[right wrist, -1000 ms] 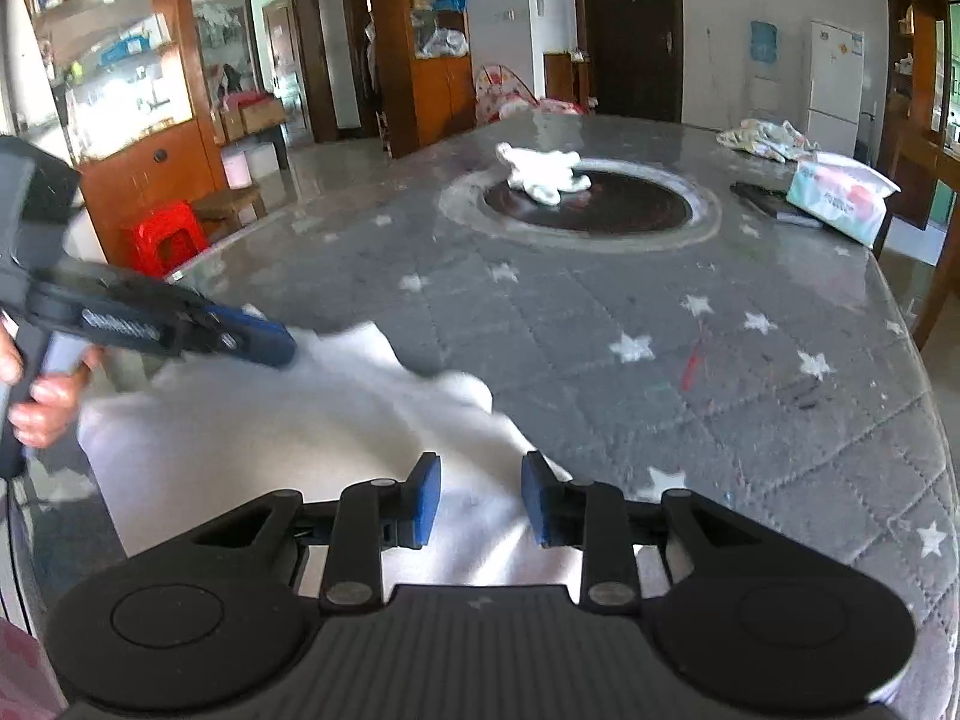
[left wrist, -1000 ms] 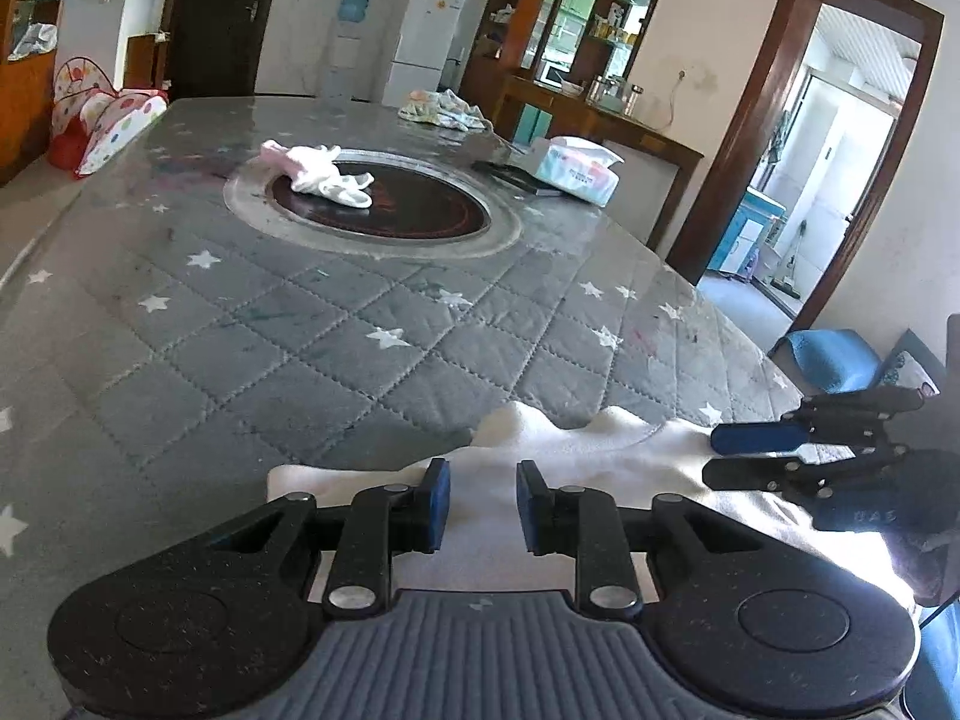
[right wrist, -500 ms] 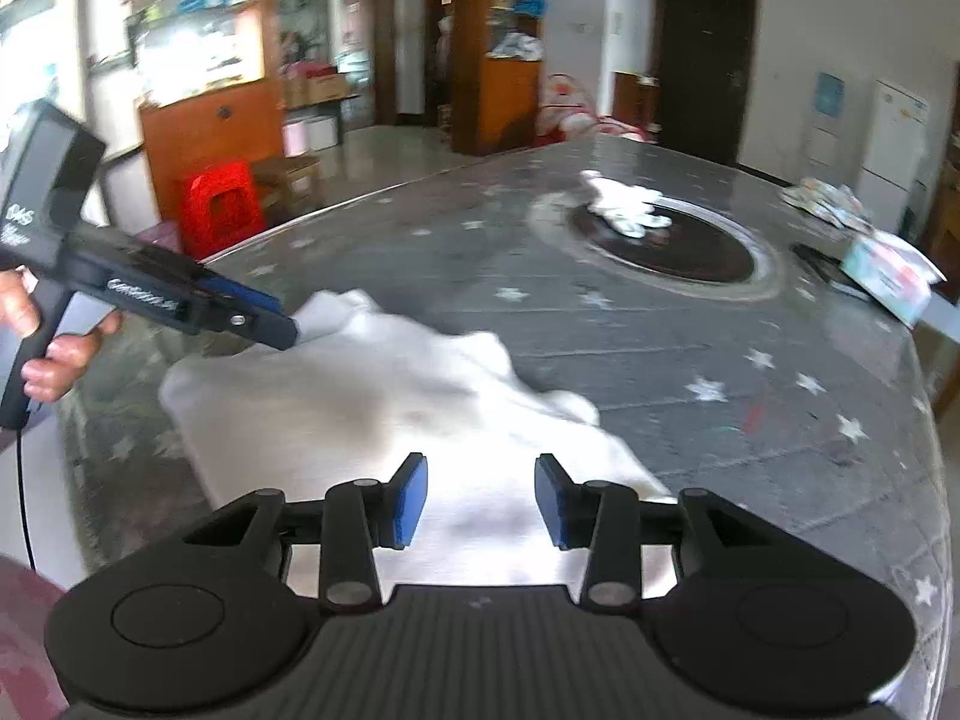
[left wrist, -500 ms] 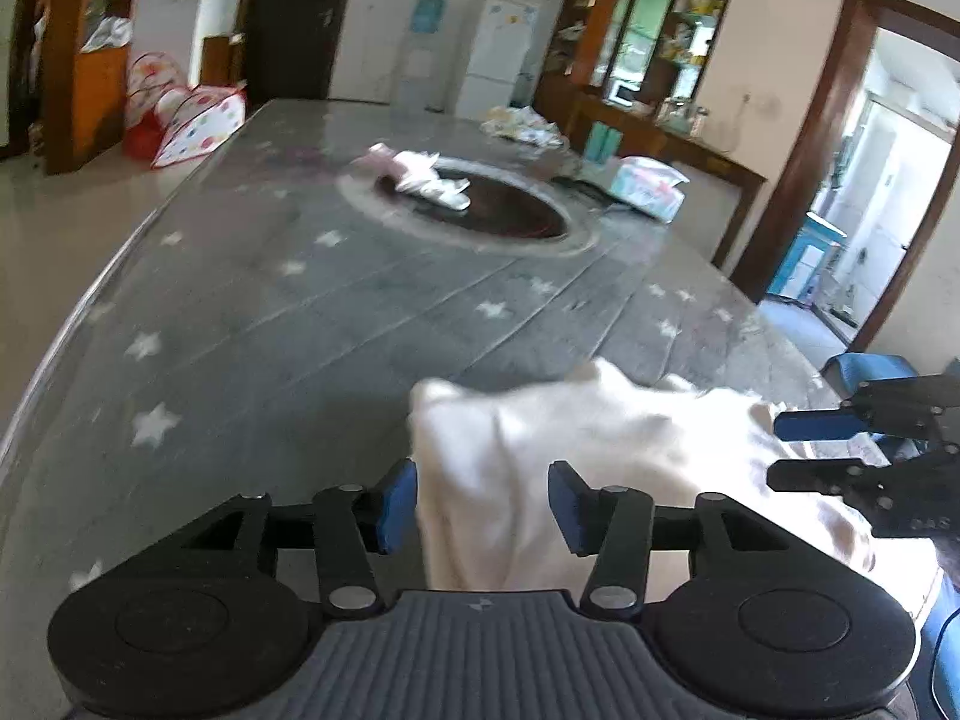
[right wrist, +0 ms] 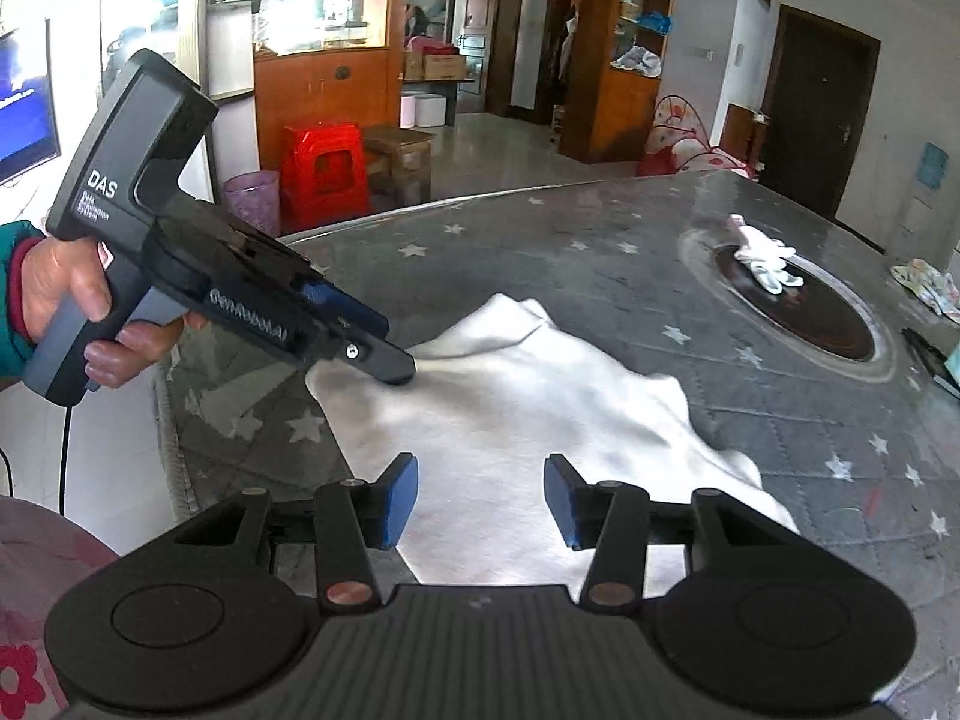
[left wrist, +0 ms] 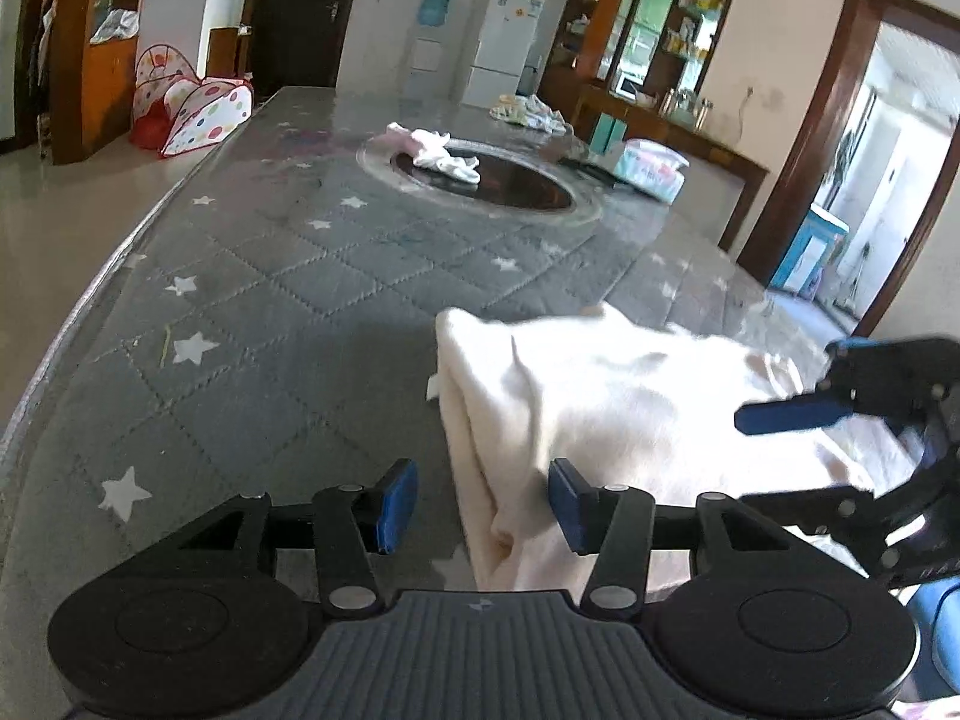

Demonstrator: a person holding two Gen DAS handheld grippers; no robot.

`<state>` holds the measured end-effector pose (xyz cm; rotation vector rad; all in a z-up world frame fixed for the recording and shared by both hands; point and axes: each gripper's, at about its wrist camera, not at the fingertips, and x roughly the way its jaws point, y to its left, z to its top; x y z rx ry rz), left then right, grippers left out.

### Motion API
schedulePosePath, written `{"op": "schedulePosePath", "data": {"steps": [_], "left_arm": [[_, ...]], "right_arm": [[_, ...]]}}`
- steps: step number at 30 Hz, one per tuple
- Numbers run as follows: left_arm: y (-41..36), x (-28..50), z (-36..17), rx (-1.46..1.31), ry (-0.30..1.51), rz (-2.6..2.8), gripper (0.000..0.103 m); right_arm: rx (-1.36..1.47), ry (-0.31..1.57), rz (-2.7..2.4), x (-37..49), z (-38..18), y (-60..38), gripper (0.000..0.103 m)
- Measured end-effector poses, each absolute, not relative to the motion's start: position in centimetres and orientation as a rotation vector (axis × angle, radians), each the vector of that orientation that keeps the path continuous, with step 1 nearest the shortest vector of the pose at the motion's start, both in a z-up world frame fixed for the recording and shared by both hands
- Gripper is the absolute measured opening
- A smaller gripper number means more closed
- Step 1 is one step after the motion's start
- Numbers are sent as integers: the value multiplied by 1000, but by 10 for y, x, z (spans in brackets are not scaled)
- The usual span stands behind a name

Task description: Fold clothes

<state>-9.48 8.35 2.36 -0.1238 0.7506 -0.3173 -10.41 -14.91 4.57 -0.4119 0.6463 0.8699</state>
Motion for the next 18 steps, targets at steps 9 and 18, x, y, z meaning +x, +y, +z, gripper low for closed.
{"op": "schedulePosePath", "data": {"steps": [9, 18], "left_arm": [[95, -93, 38, -183, 732, -286, 68], [105, -87, 45, -278, 741, -254, 84]], "right_arm": [[-445, 648, 883, -105, 43, -137, 47], [-546, 599, 952, -118, 39, -102, 49]]}}
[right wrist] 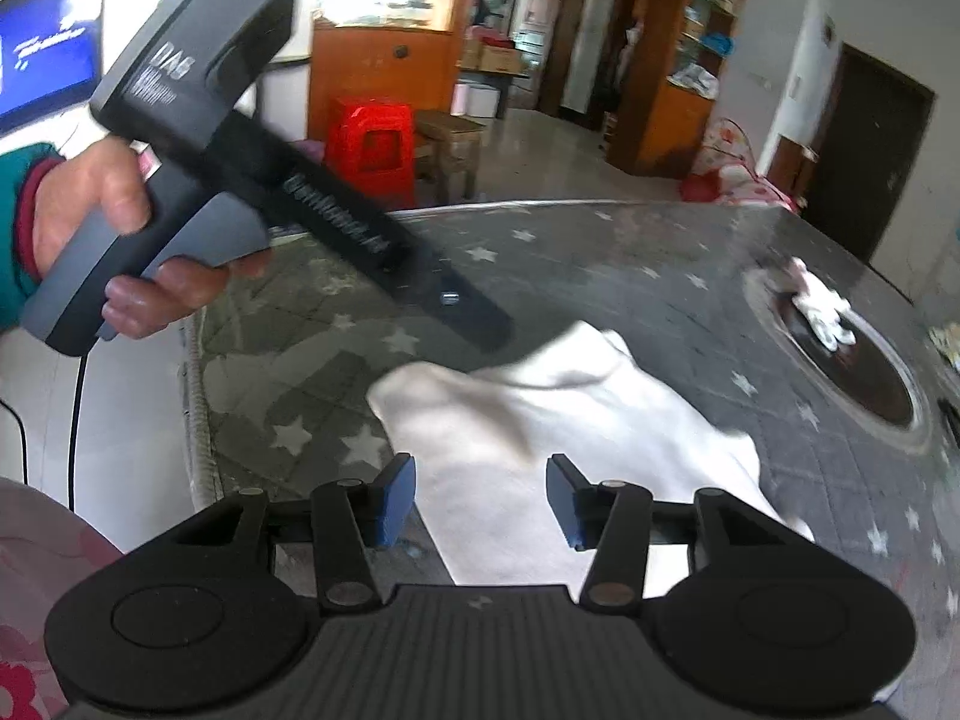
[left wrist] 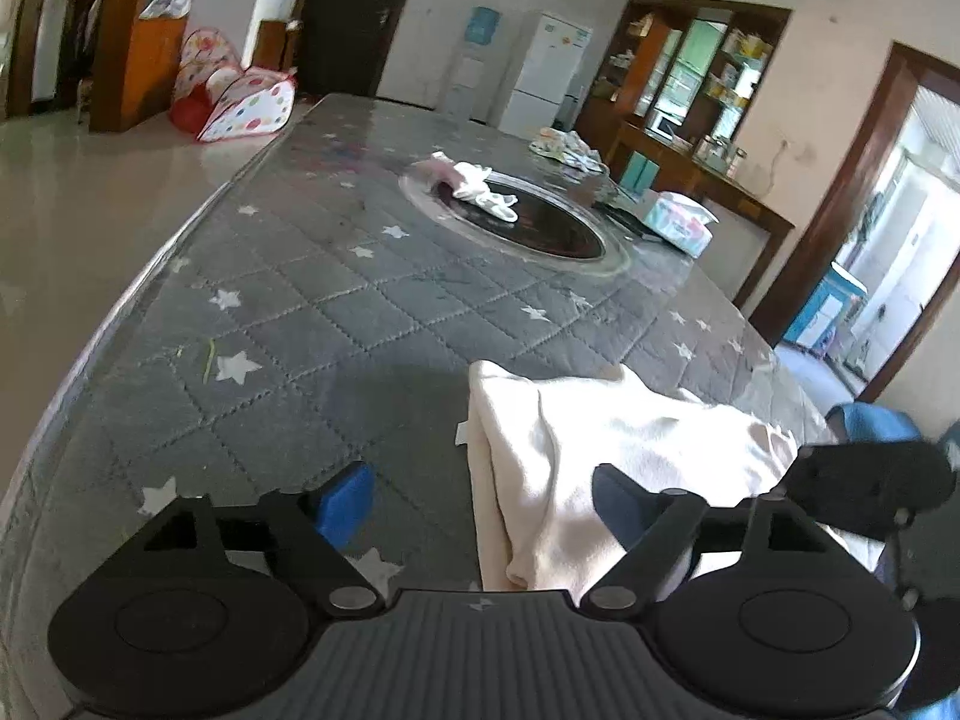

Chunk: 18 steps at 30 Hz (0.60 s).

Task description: Fold clothes

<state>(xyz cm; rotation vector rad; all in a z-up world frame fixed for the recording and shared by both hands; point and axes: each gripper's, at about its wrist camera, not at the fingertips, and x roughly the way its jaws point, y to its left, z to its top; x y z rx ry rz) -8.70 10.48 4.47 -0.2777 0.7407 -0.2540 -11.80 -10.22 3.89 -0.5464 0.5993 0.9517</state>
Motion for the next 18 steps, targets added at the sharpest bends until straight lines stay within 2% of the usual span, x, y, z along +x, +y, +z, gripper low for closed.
{"op": "schedulePosePath", "data": {"steps": [11, 12, 13, 14, 16, 18], "left_arm": [[116, -75, 36, -441, 801, -287, 84], [117, -74, 35, -456, 805, -287, 84], [118, -73, 34, -472, 810, -286, 84], [119, -71, 33, -490, 814, -285, 84], [123, -69, 31, -527, 823, -279, 85], [126, -67, 29, -574, 835, -276, 86]], "right_arm": [[-639, 575, 973, -118, 21, -59, 47], [-639, 574, 971, -118, 20, -58, 43], [-636, 573, 969, -117, 19, -57, 32], [-627, 573, 966, -116, 18, -58, 29], [-569, 582, 965, -110, 22, -64, 17], [-496, 595, 967, -103, 29, -73, 14]]}}
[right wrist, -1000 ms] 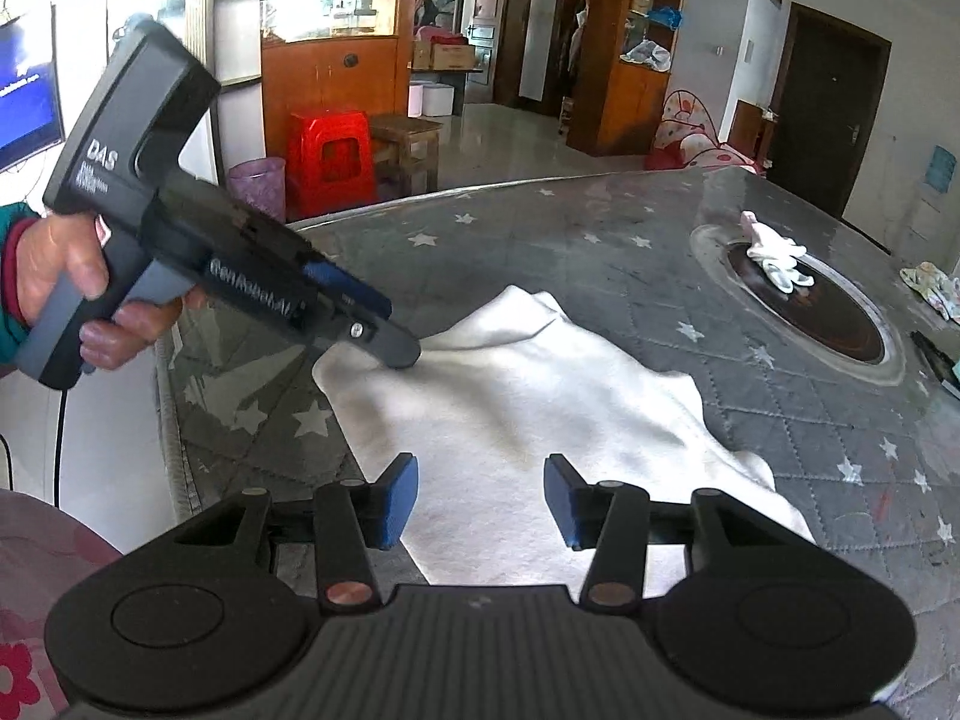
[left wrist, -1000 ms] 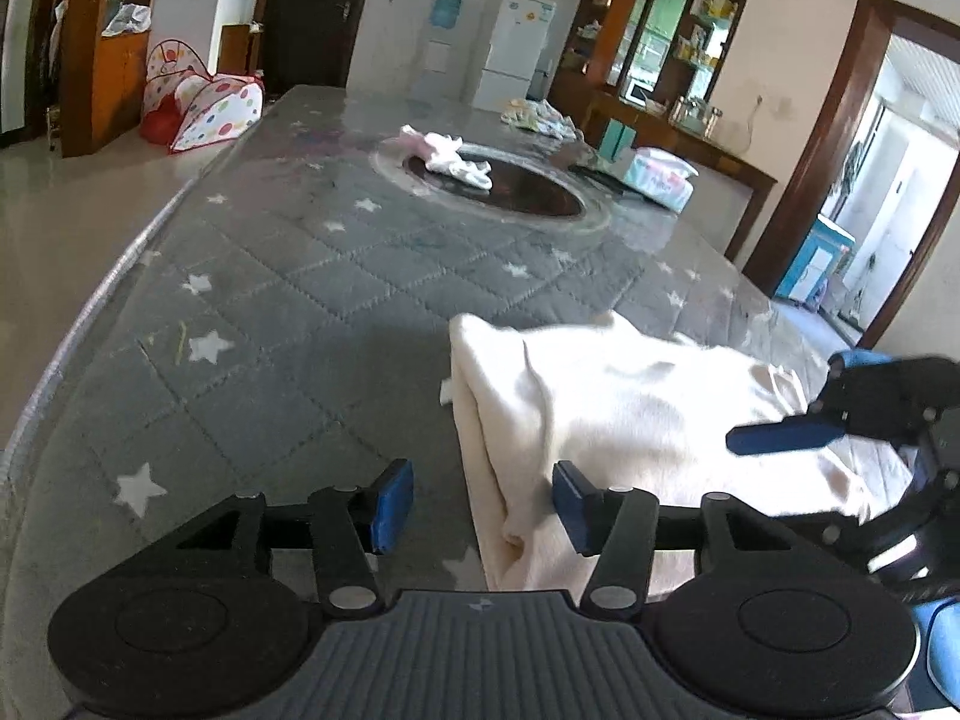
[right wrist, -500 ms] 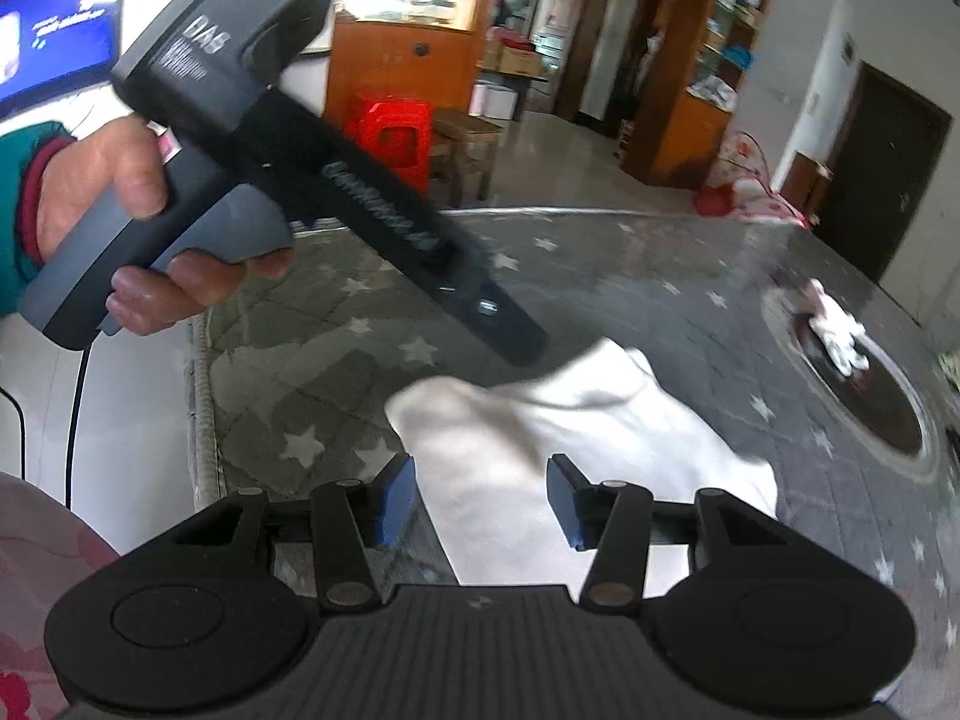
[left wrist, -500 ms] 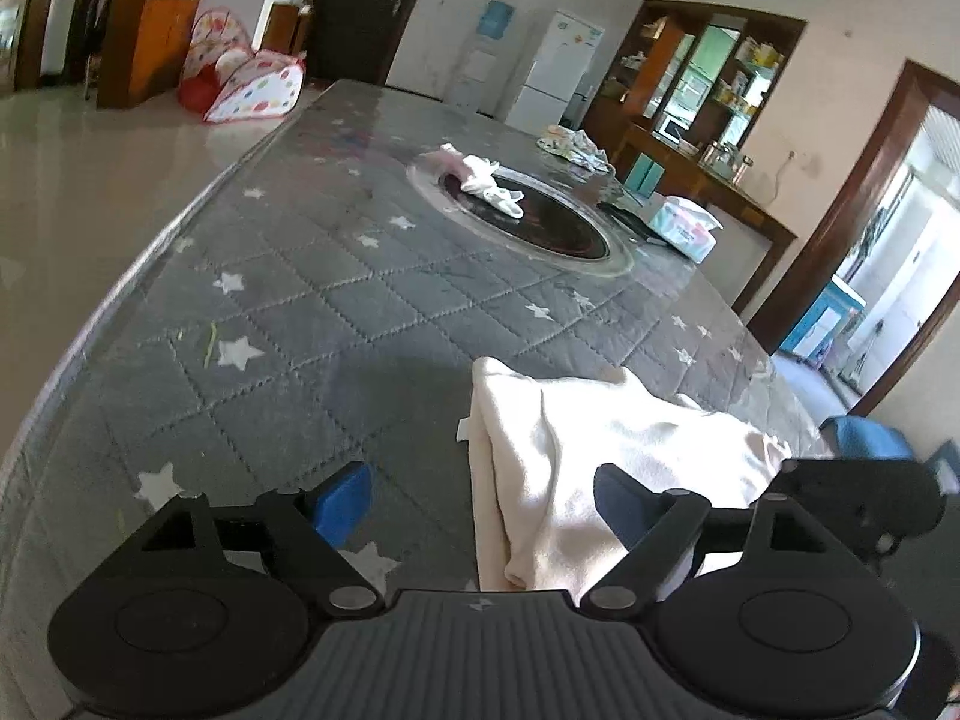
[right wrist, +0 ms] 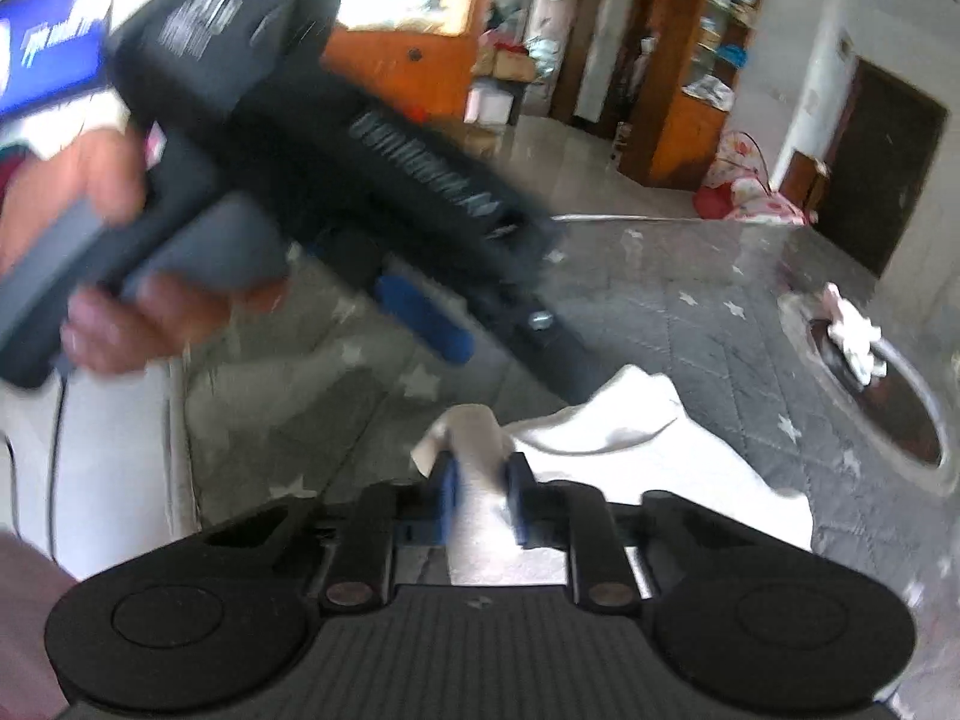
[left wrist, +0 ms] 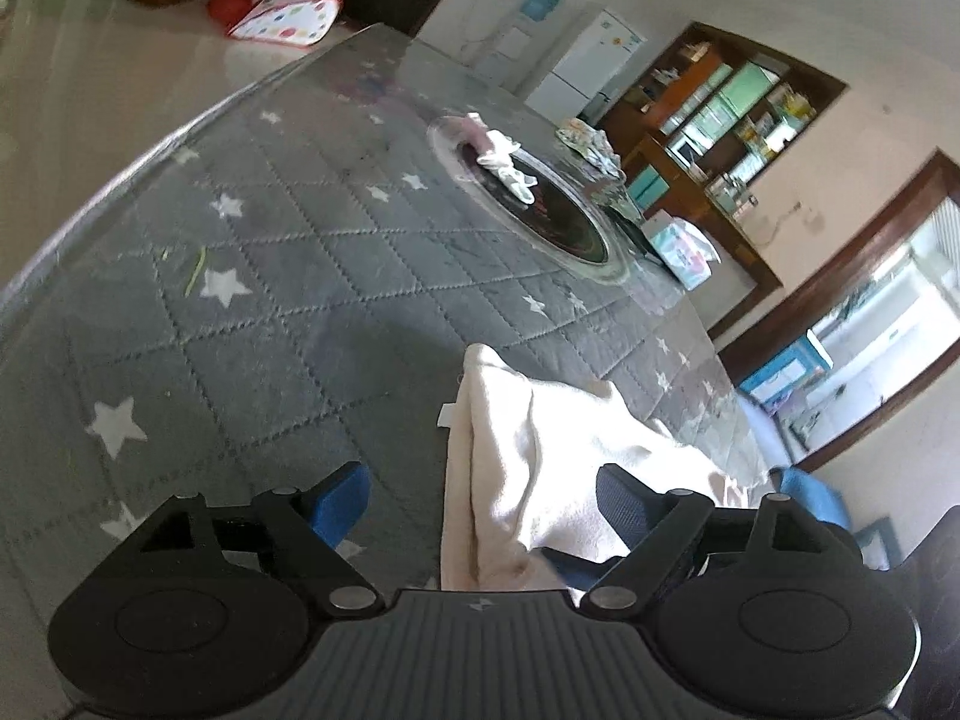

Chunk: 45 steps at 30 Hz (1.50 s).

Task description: Fold clothes

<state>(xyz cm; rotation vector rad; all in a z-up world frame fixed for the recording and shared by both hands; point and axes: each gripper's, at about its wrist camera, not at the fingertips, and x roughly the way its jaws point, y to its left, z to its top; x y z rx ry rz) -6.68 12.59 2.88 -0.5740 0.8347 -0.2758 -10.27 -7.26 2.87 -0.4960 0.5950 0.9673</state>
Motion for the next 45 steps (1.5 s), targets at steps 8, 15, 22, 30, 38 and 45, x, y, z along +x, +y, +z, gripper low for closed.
{"op": "schedulePosePath", "data": {"steps": [8, 15, 22, 30, 38, 45], "left_arm": [[119, -54, 18, -760, 899, -341, 83], [103, -37, -1, -911, 944, -396, 54], [99, -32, -10, -917, 949, -376, 22], [100, -34, -14, -884, 950, -359, 21], [99, -36, -15, -877, 940, -363, 21], [99, -36, -15, -869, 939, -362, 22]], "right_arm": [[-311, 610, 970, -87, 52, -101, 11], [-240, 613, 995, -86, 57, -114, 10], [-216, 639, 1013, -81, 53, -123, 19], [-187, 635, 916, -78, 59, -166, 31], [-117, 688, 629, -60, 45, -238, 35], [-41, 738, 452, -50, 27, -283, 41]]}}
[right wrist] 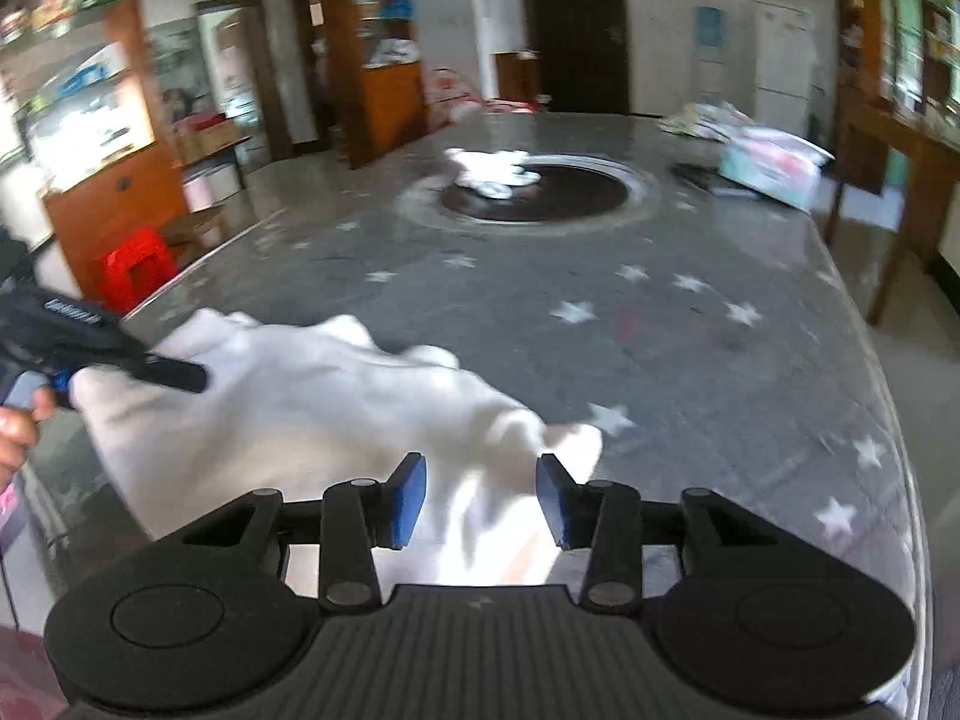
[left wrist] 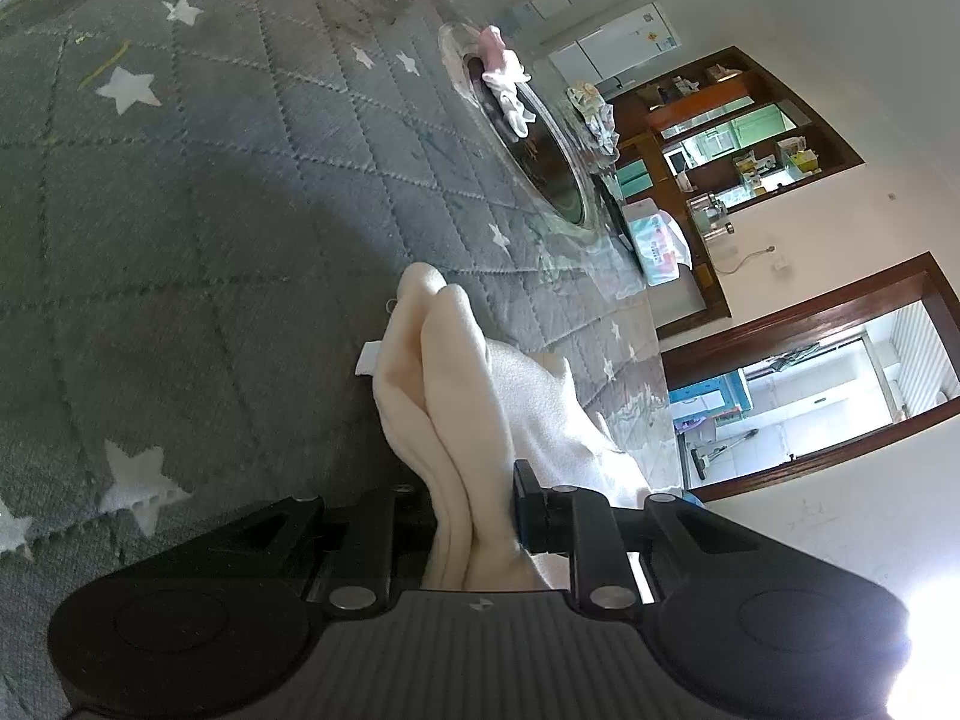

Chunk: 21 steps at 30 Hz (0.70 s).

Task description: Fold clothes

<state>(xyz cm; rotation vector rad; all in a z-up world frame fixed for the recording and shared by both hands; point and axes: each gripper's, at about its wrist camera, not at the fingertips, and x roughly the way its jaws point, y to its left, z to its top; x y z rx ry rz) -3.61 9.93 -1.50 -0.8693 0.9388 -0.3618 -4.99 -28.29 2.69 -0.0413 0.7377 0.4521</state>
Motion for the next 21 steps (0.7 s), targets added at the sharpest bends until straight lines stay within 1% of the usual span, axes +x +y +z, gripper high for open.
{"op": "schedulePosePath", "data": {"steps": [2, 4, 5, 9, 12, 15, 17, 18, 19, 21], "left_arm": [[99, -36, -14, -863, 936, -361, 22], [98, -36, -14, -861, 935, -358, 22], [98, -37, -13, -860, 935, -357, 22], [96, -37, -11, -833, 929, -356, 22], [93, -39, -7, -801, 922, -353, 22], [91, -40, -5, -773, 916, -351, 22], [89, -41, -3, -757, 912, -350, 21], [88, -41, -2, -745, 909, -349, 21], [87, -41, -1, -733, 906, -347, 21], [84, -42, 1, -708, 900, -343, 22]], "right_arm": [[-17, 754, 430, -47, 22, -291, 41], [12, 768, 414, -44, 18, -296, 49], [30, 771, 411, -43, 15, -298, 49], [86, 776, 423, -43, 9, -295, 48], [105, 765, 413, -44, 8, -293, 42], [182, 768, 399, -43, 7, -301, 40], [209, 770, 400, -43, 6, -303, 35], [213, 771, 405, -44, 6, -303, 24], [219, 777, 416, -44, 5, -301, 17], [218, 776, 423, -45, 6, -297, 15]]}}
